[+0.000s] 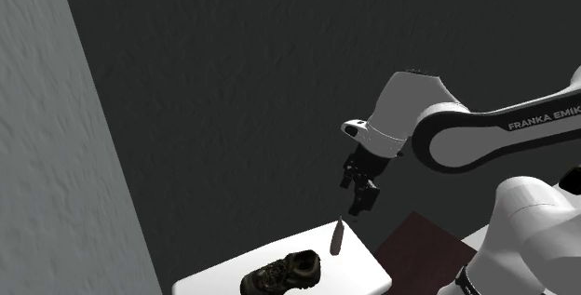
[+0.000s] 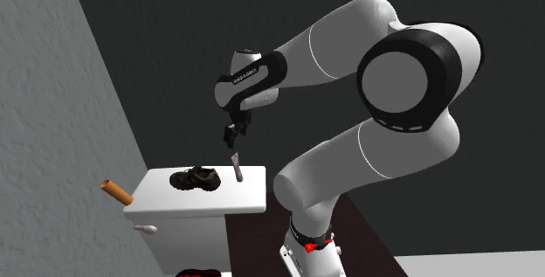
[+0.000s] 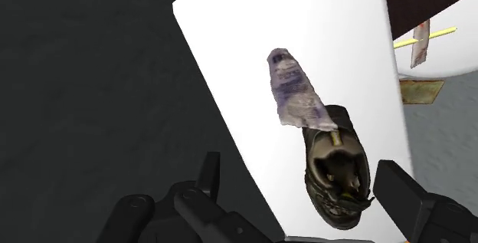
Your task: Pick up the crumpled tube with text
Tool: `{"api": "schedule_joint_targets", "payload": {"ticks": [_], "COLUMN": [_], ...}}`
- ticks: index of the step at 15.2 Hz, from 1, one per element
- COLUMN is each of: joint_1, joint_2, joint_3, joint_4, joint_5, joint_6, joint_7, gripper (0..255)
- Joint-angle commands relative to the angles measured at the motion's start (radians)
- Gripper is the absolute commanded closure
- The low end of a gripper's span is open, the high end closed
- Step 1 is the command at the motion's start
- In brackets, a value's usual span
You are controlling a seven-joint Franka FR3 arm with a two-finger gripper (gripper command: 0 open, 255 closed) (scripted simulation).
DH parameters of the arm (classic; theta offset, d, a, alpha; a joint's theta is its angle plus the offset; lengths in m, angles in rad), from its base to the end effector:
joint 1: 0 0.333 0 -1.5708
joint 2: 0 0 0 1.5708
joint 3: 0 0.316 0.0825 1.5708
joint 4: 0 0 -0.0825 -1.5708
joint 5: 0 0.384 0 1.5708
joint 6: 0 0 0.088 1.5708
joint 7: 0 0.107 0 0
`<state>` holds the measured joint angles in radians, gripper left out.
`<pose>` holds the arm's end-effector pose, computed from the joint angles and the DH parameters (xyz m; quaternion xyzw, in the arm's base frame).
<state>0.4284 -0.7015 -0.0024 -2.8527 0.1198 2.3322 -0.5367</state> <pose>0.3009 0.1388 0.3967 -0.8983 -0.4274 -0.0927 0.0426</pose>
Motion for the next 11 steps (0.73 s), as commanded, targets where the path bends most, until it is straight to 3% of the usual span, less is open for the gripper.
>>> {"api": "schedule_joint_targets", "payload": {"ticks": [1,9,11], "joint_1": [0.060,0.088,0.088], "joint_2": [0.033,0.135,0.135], "joint_3": [-0.016,-0.030,-0.030], "joint_4": [-0.039,-0.097,-0.097], "joint_5": [0.025,0.051,0.051], "joint_6": [0.081,0.242,0.242], "joint_7": [-0.082,-0.117,-0.117], "gripper": [0,0,0]}}
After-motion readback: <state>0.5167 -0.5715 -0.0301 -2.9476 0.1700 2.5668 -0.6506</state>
